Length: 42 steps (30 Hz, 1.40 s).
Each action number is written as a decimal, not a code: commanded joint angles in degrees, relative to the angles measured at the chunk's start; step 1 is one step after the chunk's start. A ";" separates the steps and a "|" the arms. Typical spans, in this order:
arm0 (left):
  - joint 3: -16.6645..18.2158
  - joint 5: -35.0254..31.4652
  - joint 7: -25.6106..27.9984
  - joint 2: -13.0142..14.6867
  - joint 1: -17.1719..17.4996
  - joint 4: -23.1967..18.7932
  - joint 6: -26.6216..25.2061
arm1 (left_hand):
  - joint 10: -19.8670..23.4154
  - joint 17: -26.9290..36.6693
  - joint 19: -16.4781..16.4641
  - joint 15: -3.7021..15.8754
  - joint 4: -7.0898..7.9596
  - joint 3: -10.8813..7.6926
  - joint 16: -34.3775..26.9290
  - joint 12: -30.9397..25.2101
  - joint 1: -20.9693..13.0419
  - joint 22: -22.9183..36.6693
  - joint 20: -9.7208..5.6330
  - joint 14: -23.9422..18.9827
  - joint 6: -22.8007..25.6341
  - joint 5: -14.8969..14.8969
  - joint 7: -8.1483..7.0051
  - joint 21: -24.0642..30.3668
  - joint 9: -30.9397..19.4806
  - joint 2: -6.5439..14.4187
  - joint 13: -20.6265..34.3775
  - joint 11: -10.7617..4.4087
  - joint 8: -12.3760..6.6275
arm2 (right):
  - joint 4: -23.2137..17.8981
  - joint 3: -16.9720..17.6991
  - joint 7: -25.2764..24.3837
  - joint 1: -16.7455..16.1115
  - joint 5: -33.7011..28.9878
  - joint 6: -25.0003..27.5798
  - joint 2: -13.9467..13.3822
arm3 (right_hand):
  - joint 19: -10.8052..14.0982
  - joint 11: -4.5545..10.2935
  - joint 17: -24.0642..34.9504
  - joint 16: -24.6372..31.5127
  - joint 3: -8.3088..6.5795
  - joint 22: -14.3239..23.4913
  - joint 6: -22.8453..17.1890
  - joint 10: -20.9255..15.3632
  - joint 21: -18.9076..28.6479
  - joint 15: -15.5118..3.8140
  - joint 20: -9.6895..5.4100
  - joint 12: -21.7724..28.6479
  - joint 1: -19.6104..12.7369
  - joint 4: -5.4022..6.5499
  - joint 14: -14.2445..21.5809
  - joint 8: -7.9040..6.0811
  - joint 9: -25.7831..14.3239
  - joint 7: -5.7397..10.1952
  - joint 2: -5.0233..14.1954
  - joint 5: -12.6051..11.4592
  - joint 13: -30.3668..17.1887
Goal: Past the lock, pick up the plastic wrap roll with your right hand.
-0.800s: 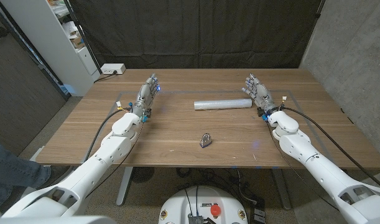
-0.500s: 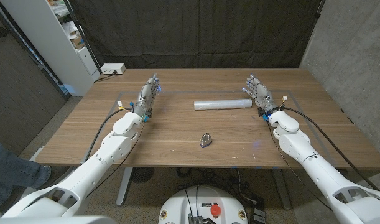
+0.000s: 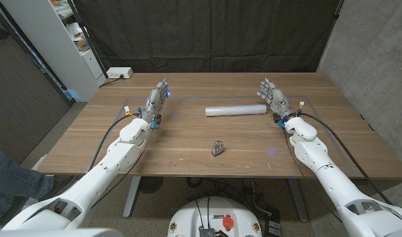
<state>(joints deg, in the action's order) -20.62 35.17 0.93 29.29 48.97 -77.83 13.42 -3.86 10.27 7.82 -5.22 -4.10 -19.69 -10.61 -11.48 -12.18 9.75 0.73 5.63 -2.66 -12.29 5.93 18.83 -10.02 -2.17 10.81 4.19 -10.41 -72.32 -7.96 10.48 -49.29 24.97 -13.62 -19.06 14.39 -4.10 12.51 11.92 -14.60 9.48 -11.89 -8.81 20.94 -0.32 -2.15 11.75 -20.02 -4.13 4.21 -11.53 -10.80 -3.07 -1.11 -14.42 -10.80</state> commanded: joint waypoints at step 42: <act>1.86 -1.15 3.37 3.42 4.95 -8.52 -2.86 | -0.13 0.19 0.38 0.46 -0.13 -0.39 -0.30 -0.39 -0.23 0.28 0.49 0.27 -0.09 -0.26 -0.02 -1.02 -0.18 1.13 0.25 -0.41 -0.31 | 0.24 -1.81 1.43 -0.59 -9.86 -14.44 -2.81 | 3.75 1.42 -0.74 0.42 -1.54 0.01 0.18 -0.54 -1.35 -1.11 -0.36 -0.12 -4.47 -2.90 2.41 -0.19 -0.36 1.41 0.14 -1.30 -0.31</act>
<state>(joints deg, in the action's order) -19.09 34.35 3.48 32.07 53.10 -84.53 11.09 -4.04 10.26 8.13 -4.93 -4.10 -19.68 -10.61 -11.48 -12.17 9.73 1.05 5.90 -2.65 -12.29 5.93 18.00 -10.01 -1.56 10.80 4.00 -10.40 -71.48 -8.04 14.73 -49.47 18.92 -24.42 -20.15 17.67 -3.16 11.71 11.92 -15.90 9.33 -11.57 -9.10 19.69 -1.44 -2.36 11.31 -23.64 -6.73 5.96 -11.53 -11.07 -2.14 -0.96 -15.33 -10.79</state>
